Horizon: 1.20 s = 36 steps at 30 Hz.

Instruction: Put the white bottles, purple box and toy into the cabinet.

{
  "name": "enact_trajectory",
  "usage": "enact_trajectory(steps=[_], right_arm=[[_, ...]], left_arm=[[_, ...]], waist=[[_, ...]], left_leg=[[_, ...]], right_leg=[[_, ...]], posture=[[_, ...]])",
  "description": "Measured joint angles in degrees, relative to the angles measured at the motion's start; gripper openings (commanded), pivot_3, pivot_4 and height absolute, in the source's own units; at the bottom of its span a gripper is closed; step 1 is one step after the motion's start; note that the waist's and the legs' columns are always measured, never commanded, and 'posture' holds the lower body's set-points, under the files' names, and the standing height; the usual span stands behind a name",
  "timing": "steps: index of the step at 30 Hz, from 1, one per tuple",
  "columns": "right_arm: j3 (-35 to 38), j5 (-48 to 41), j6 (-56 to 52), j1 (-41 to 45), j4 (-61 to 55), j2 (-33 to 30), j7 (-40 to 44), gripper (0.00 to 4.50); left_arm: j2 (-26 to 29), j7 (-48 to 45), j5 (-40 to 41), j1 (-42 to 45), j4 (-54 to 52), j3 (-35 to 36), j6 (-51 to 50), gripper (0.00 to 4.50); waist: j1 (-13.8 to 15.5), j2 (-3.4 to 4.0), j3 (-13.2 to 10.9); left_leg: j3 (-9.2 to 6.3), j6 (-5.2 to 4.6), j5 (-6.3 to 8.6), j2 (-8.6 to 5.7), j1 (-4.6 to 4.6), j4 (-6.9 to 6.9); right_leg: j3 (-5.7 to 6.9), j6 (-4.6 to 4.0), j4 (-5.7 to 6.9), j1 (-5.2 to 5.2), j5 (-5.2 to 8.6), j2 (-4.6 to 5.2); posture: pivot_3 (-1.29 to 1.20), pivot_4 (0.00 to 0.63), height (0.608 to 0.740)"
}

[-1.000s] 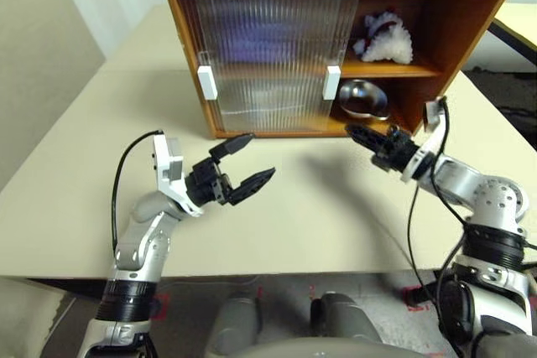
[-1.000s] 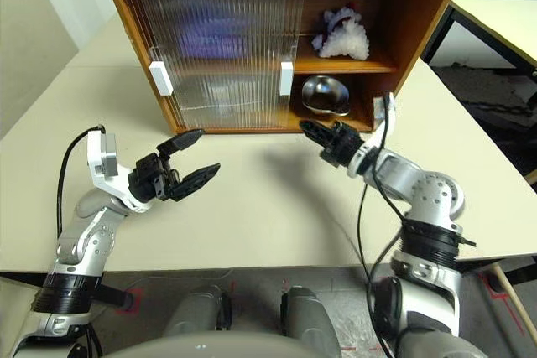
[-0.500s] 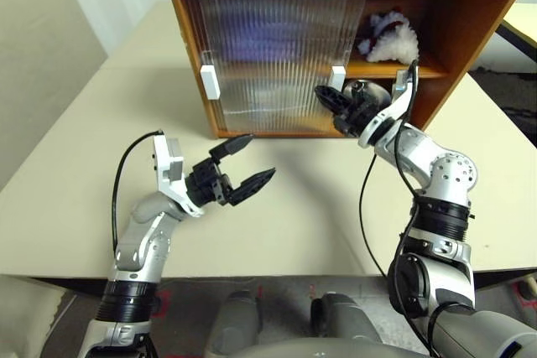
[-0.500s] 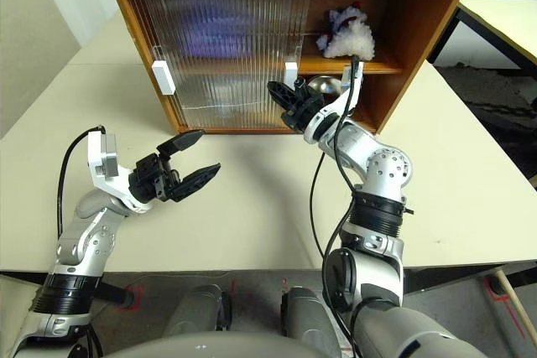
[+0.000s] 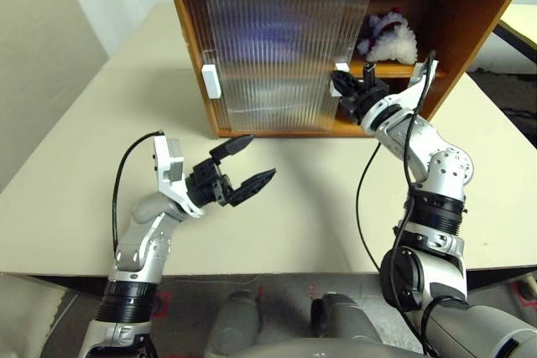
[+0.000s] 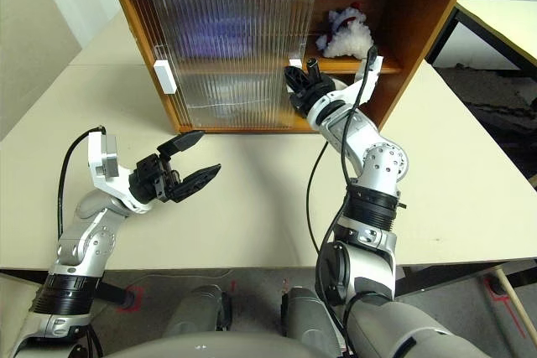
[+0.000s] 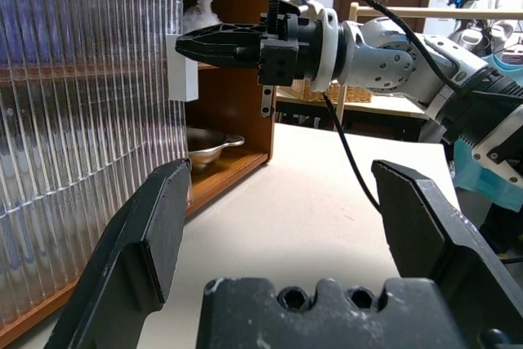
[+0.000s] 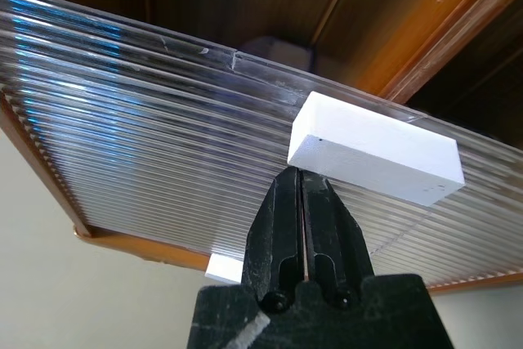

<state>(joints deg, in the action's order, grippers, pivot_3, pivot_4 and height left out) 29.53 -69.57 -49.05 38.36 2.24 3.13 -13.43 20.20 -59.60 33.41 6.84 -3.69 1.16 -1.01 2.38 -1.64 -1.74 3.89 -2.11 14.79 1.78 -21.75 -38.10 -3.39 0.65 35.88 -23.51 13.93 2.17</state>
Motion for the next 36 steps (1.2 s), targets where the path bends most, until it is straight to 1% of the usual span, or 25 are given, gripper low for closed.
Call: enact_trajectory(steps=[7, 25, 36], right_arm=[[-1.33, -2.18, -0.15, -0.01, -0.02, 0.0, -0.15, 0.03], [-1.99, -1.38, 1.4, -0.13, 3.38, 0.67, -2.46, 0.03], [-2.18, 2.11, 3.97, -1.29, 2.55, -3.21, -1.7, 0.03]], left_arm=[[-0.04, -0.01, 0.0, 0.0, 0.0, -0.02, 0.06, 4.5], [-1.0, 0.04, -0.29, 0.0, 0.01, -0.08, 0.61, 4.5], [-1.08, -0.1, -0.3, 0.01, 0.18, -0.12, 0.61, 4.5]], waist=[[-0.14, 0.07, -0.05], [-0.12, 0.08, -0.05], [0.23, 0.08, -0.05]], left_leg=[[-0.02, 0.0, 0.0, 0.02, -0.02, 0.03], [-0.03, 0.0, 0.0, 0.01, -0.1, 0.05], [-0.02, 0.0, 0.0, -0.02, -0.16, 0.01]], right_leg=[[-0.01, -0.06, -0.02, -0.01, 0.05, -0.05], [0.01, -0.06, -0.05, -0.06, 0.05, -0.04], [0.06, 0.02, -0.07, -0.06, 0.06, 0.07]], posture=[[0.18, 0.0, 0.74], [0.19, 0.0, 0.74], [0.16, 0.0, 0.74]])
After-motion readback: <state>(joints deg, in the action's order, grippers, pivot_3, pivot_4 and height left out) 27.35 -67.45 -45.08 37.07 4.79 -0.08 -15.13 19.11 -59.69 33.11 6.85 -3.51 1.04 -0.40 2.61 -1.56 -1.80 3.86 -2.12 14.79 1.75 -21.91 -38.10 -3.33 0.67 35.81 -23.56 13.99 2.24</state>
